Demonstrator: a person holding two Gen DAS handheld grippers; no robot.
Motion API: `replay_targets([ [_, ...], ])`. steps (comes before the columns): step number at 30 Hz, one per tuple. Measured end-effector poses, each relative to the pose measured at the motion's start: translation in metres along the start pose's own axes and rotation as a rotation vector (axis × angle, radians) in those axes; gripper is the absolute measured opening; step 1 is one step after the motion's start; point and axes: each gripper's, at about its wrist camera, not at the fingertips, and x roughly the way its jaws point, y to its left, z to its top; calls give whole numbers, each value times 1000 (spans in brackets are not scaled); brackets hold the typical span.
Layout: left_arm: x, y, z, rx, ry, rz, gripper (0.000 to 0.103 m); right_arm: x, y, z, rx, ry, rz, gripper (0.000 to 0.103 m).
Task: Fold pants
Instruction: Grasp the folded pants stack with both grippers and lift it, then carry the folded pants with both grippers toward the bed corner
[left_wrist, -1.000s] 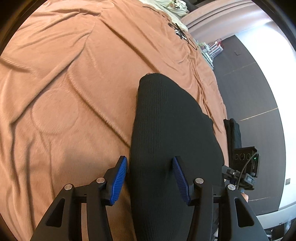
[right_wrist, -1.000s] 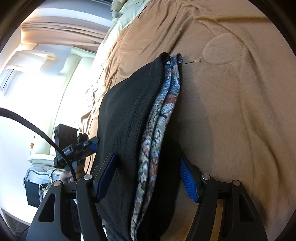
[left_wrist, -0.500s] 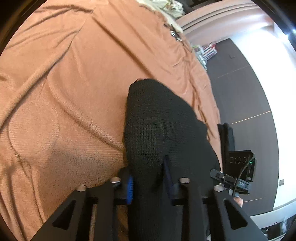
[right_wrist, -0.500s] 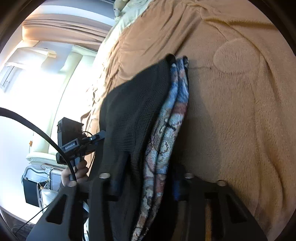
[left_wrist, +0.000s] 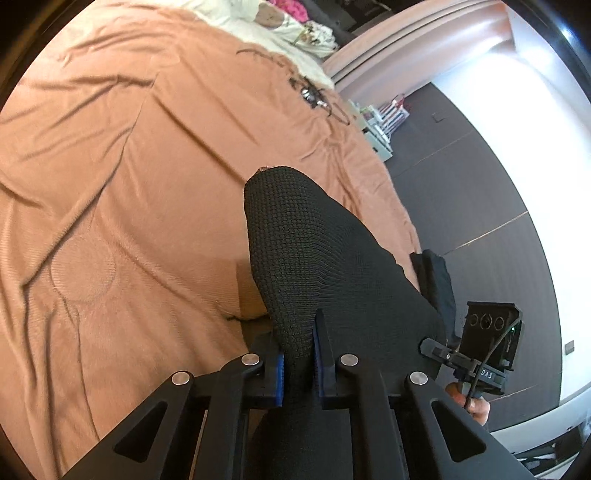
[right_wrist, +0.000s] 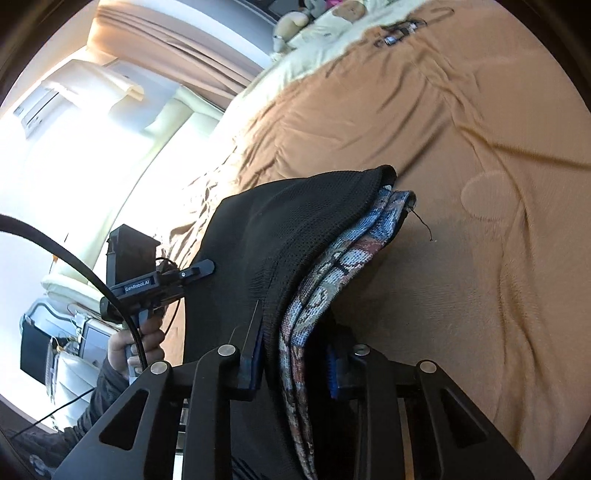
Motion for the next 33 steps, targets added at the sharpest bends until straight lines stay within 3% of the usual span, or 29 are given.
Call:
replay_targets([
  [15, -67, -66, -34, 80, -134, -9, 12, -65, 55, -43, -178, -135, -25, 22],
  [33, -93, -162, -56, 218, -207, -59, 11, -183, 91, -96, -306, -287, -86, 22],
])
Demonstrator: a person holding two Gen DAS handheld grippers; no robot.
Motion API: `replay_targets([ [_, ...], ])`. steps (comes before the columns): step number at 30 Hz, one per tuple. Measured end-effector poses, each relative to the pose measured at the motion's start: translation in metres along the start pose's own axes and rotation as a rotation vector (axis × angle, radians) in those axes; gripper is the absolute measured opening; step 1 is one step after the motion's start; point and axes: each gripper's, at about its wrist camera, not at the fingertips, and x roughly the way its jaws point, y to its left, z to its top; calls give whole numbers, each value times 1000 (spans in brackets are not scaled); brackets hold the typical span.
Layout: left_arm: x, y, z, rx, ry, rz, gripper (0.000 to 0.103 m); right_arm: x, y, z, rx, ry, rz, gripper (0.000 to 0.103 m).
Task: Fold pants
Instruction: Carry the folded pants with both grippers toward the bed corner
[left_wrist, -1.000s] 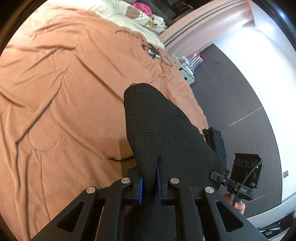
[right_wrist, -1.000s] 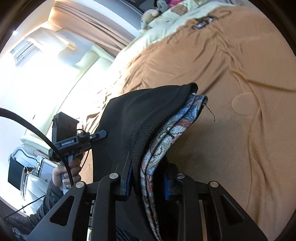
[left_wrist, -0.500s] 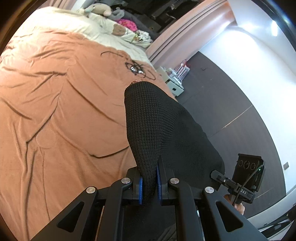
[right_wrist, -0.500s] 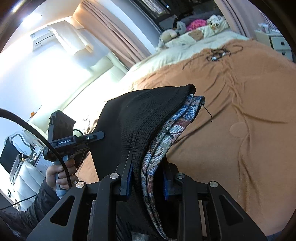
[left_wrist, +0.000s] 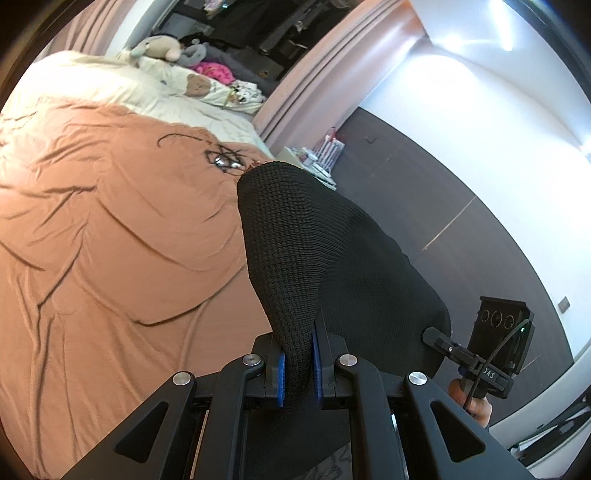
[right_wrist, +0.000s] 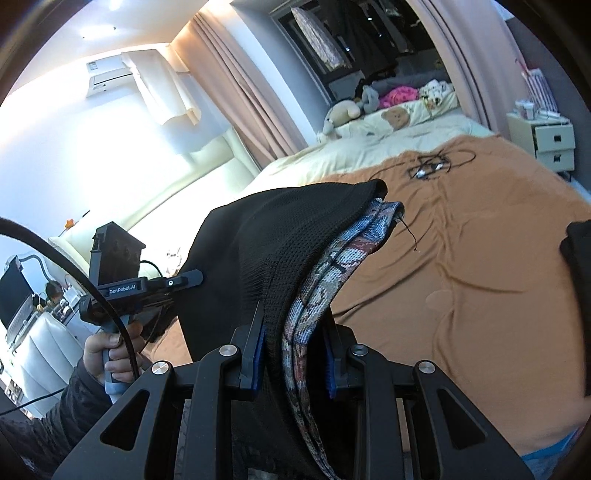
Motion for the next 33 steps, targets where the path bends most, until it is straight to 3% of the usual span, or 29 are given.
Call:
replay_targets([
  [14, 14, -72, 2, 74, -13, -70, 11, -59, 4, 7, -64, -38, -44, 22],
  [23, 71, -125, 23, 156, 36, -147, 10, -107, -6, 25, -128, -70, -118, 22],
  [33, 142, -182, 26, 228, 99, -251, 10, -153, -13, 21, -175, -128, -220, 22],
])
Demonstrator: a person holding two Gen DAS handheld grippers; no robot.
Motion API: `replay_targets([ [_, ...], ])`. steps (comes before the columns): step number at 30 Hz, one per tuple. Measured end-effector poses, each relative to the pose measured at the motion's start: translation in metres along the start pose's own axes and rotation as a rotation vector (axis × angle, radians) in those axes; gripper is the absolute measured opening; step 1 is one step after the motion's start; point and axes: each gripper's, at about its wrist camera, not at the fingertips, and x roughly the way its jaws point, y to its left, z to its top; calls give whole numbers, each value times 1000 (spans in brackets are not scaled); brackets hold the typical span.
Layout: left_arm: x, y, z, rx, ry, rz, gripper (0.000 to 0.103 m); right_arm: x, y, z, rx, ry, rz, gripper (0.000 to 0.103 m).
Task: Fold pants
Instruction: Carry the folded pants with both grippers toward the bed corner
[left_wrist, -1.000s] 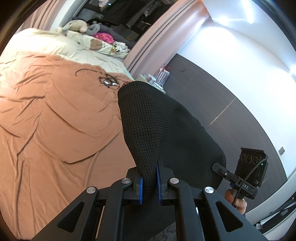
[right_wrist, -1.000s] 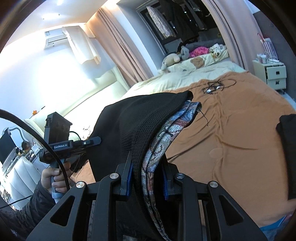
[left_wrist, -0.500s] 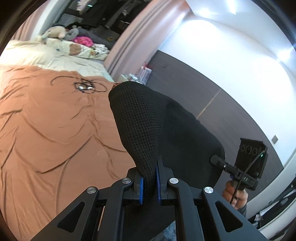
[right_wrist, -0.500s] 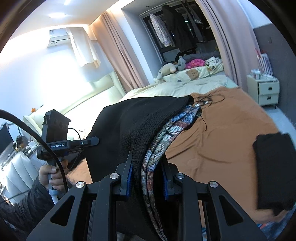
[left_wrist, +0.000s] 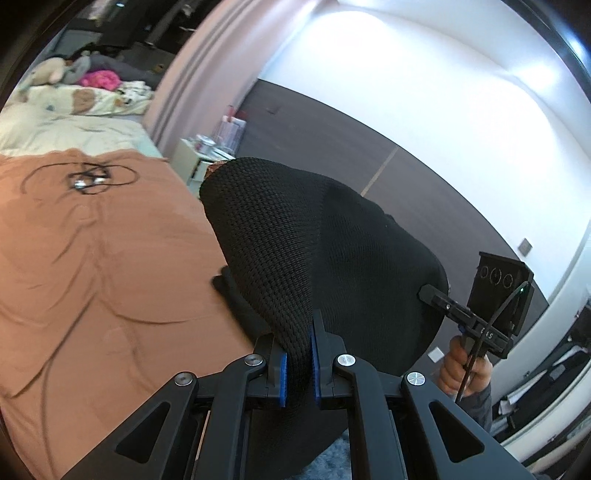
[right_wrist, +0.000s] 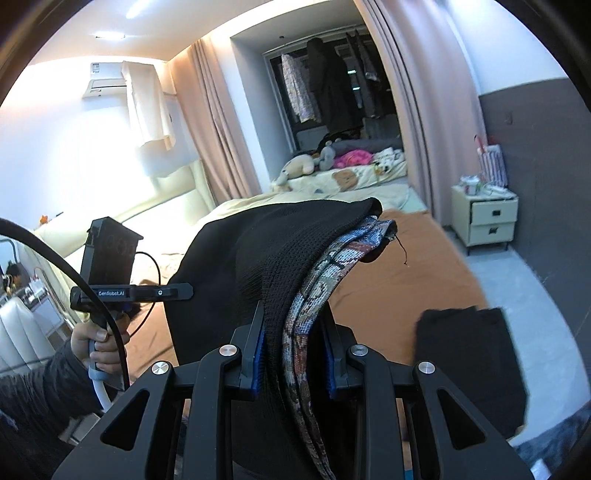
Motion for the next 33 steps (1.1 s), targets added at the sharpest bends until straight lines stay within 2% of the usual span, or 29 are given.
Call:
replay_targets([
  [7, 55, -18, 10, 41, 55, -68, 10, -21, 5, -10, -14, 6, -90, 22],
  [17, 126, -23, 15, 34, 115, -165, 10, -32, 6, -12, 25, 15, -177, 22],
  [23, 170, -24, 16, 33, 163, -209, 10, -24, 0, -7, 59, 50, -220, 22],
  [33, 232, 8, 4, -41, 240, -246, 10, 4, 5, -10, 94, 121, -275, 22],
])
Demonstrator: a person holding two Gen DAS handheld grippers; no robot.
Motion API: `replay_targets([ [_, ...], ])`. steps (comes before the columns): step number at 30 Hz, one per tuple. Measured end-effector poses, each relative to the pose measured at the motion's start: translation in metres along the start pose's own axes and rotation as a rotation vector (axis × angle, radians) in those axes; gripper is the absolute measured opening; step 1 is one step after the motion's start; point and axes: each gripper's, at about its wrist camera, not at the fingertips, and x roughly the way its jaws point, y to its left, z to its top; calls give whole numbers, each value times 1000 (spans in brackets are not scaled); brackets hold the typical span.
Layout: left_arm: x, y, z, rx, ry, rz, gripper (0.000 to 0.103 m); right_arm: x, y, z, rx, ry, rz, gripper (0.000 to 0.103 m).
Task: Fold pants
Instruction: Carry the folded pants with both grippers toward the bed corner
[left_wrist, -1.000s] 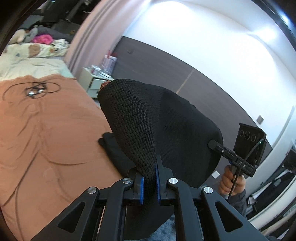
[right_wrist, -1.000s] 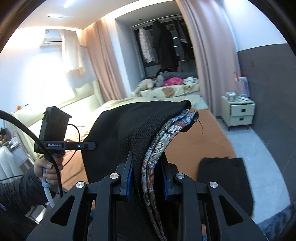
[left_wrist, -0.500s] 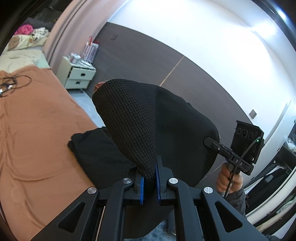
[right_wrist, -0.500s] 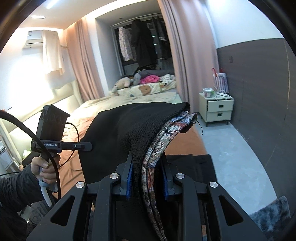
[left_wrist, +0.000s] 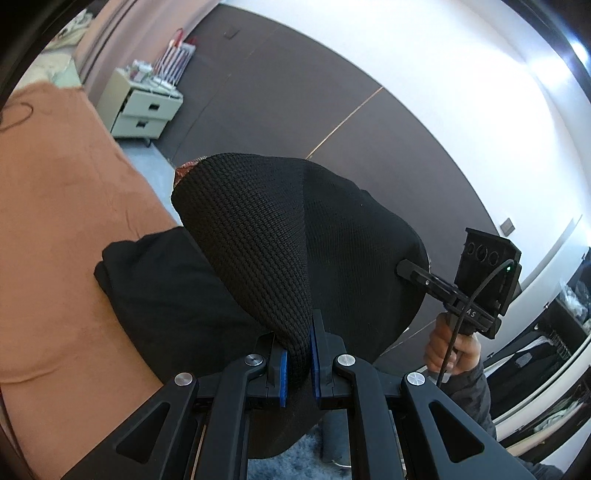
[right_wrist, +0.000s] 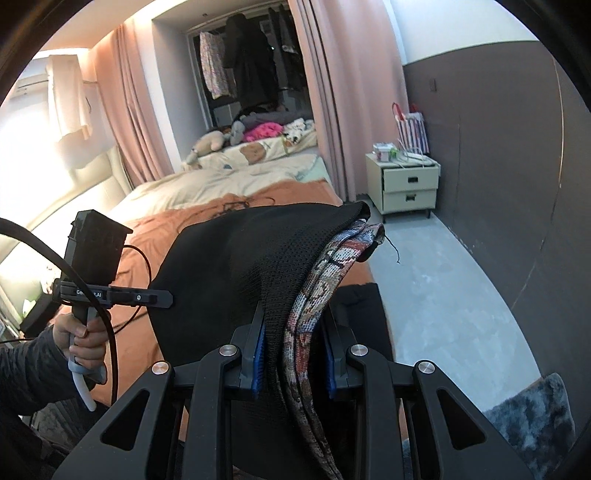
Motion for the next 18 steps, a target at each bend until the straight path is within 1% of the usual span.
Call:
replay_targets([
  [4, 11, 19, 7, -30, 7, -5, 10, 13, 10, 4, 0, 30, -9, 22],
  [9, 17, 39, 4, -62, 19, -4, 10, 28, 18, 12, -2, 62, -18, 22],
  [10, 15, 42, 2, -65, 22, -4, 10, 24, 14, 8, 1, 66, -21, 22],
  [15, 13, 57, 3, -88, 12, 3, 10, 28, 14, 17, 0, 74, -22, 22],
  [17, 16, 62, -2, -94, 24, 42, 10, 29, 15, 20, 8, 57, -28, 23],
  [18, 23, 67, -5, -105, 55, 74, 11, 32, 13, 18, 18, 63, -51, 24],
])
